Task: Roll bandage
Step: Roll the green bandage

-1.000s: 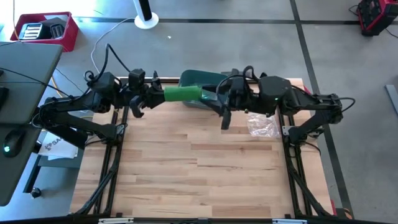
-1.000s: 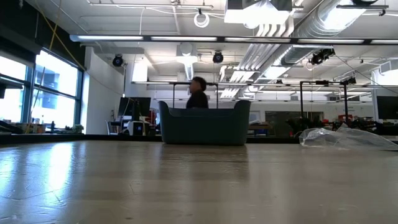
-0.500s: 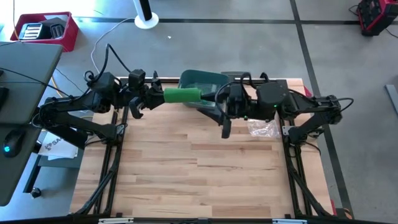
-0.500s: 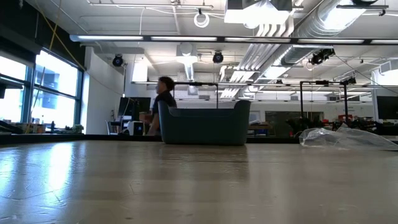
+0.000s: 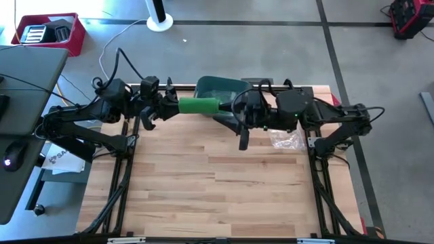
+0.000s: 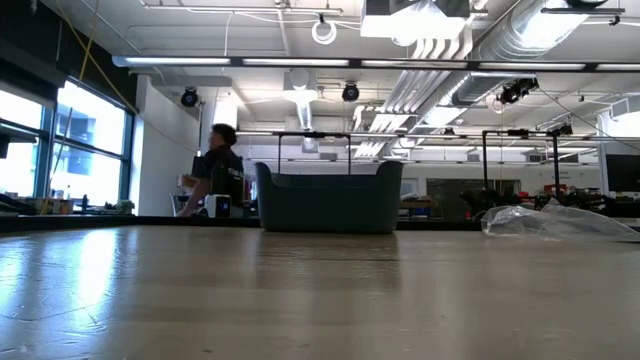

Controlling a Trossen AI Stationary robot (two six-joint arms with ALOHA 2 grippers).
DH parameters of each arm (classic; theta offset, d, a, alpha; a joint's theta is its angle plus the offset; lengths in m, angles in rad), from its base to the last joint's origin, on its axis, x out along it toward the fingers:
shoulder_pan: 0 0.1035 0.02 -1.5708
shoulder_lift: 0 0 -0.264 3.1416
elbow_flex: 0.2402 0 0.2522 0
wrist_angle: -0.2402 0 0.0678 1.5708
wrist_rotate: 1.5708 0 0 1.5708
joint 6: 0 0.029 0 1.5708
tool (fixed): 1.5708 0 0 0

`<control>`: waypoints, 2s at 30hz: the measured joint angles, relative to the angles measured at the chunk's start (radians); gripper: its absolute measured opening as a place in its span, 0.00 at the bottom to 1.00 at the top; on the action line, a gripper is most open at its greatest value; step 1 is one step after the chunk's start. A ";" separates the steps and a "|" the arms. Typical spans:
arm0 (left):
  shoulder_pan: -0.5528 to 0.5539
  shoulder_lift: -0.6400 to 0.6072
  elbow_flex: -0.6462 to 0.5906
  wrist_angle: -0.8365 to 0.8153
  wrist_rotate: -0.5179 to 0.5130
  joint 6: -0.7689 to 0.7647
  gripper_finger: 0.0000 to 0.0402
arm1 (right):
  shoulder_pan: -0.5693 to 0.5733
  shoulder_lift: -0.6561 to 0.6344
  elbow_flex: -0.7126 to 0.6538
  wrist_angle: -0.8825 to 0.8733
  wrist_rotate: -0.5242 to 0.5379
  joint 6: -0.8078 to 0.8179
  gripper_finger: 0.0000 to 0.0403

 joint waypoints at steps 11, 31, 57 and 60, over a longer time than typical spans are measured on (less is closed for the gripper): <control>-0.003 0.000 0.000 -0.027 0.009 -0.013 0.03 | -0.022 0.035 0.000 0.019 -0.039 0.030 0.11; 0.092 -0.259 0.000 -0.473 -0.138 0.244 0.27 | -0.045 -0.121 -0.021 -0.459 -0.214 0.135 0.01; 0.042 -0.098 0.000 -0.520 -0.178 0.174 0.25 | -0.180 0.242 -1.260 1.239 -0.652 0.803 0.01; 0.042 -0.067 0.000 -0.501 -0.201 0.135 0.25 | -0.190 0.299 -1.255 1.264 -0.661 0.808 0.01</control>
